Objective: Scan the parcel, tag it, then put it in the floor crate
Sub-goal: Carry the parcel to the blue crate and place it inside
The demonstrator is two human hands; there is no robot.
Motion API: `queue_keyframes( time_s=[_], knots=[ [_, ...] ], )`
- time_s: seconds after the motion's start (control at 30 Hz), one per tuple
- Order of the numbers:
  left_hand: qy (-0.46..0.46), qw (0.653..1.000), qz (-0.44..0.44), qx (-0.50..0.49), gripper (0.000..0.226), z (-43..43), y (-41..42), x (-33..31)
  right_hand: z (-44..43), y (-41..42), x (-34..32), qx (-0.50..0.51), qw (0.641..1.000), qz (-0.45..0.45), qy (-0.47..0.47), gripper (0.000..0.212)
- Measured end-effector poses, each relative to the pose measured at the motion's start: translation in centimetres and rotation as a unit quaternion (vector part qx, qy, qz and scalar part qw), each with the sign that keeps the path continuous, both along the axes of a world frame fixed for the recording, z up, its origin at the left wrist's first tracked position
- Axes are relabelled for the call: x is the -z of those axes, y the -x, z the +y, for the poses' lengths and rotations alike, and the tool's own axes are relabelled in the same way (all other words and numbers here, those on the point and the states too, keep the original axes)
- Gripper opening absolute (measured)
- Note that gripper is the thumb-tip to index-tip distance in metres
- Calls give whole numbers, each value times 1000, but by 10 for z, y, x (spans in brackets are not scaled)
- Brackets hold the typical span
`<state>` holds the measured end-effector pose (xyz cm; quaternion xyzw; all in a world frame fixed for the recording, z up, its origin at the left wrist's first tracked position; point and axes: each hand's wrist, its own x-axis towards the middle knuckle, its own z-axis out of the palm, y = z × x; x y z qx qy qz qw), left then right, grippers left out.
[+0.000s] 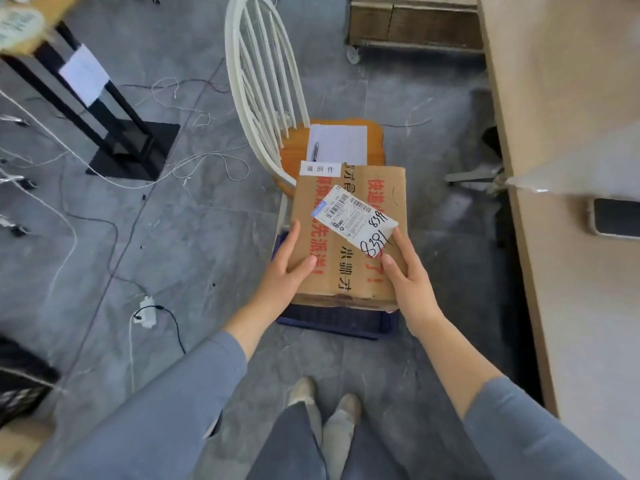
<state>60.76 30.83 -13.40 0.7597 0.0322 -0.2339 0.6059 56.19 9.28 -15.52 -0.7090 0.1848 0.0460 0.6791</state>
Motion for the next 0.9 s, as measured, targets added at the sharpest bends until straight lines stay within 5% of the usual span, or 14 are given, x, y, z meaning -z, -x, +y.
queue_keyframes(
  time_s=[0.9],
  knots=[
    [-19, 995, 103, 3, 69, 19, 6, 306, 23, 21, 306, 30, 996, 68, -51, 52]
  ],
)
